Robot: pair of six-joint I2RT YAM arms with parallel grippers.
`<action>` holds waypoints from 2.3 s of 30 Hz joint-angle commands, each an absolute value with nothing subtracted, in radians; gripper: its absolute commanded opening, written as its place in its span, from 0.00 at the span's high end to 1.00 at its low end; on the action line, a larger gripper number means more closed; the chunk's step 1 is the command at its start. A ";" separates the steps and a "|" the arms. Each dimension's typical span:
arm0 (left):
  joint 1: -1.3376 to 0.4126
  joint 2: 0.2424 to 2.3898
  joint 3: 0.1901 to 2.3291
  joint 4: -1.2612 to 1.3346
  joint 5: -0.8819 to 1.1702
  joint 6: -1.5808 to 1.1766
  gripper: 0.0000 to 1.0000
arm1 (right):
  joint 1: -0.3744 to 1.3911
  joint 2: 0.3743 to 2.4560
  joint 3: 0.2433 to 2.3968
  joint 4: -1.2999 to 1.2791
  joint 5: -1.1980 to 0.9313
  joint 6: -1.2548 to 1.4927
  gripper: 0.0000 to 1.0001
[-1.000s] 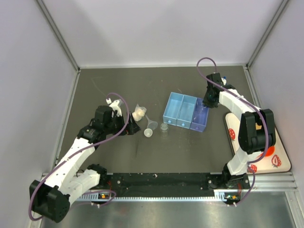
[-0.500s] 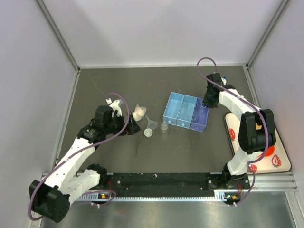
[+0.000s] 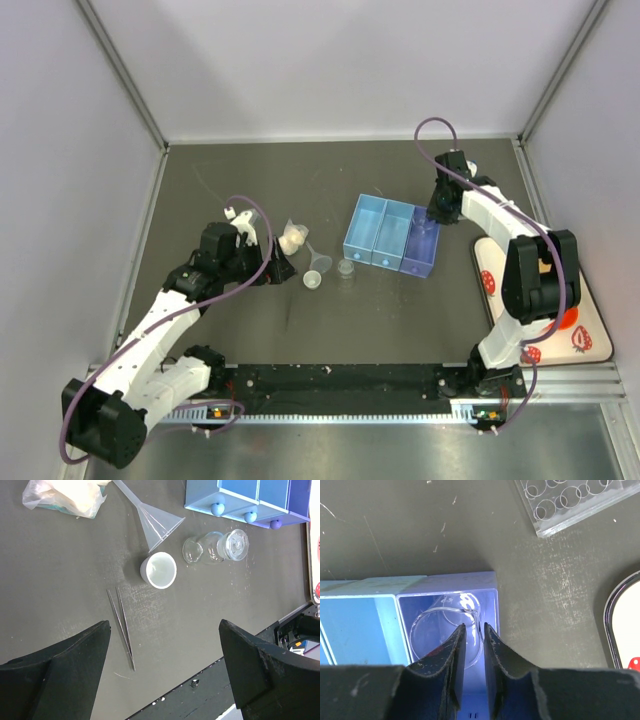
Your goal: Organize the chemistry lab equipment
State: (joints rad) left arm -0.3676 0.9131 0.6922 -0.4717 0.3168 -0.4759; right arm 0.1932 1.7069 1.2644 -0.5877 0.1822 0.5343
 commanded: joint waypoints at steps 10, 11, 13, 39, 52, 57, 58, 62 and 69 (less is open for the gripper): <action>-0.373 0.914 0.703 -0.440 0.314 -0.466 0.05 | 0.184 1.625 1.325 -0.595 0.195 0.526 0.79; -0.373 0.916 0.704 -0.440 0.314 -0.466 0.05 | 0.184 1.614 1.330 -0.601 0.195 0.525 0.79; -0.373 0.916 0.704 -0.440 0.310 -0.466 0.05 | 0.190 1.574 1.328 -0.614 0.196 0.522 0.79; -0.377 0.854 0.733 -0.532 0.245 -0.469 0.05 | 0.758 1.385 1.316 -0.726 0.017 0.186 0.51; -0.377 0.736 0.752 -0.618 0.239 -0.454 0.05 | 0.888 1.629 1.400 -0.738 0.038 0.117 0.30; -0.377 0.692 0.767 -0.646 0.244 -0.439 0.04 | 0.888 1.681 1.419 -0.739 0.063 0.094 0.25; -0.377 0.678 0.767 -0.644 0.242 -0.436 0.04 | 0.888 1.689 1.428 -0.739 0.064 0.091 0.25; -0.377 0.661 0.767 -0.650 0.248 -0.434 0.04 | 0.888 1.735 1.443 -0.738 0.060 0.089 0.25; -0.377 0.646 0.756 -0.655 0.271 -0.431 0.04 | 0.888 1.796 1.442 -0.736 0.046 0.080 0.25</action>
State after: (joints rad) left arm -0.3740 0.6628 0.7319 -0.6674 0.2501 -0.4450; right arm 0.8799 1.7771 1.4002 -0.7467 0.0505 0.0975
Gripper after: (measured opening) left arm 0.961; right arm 0.751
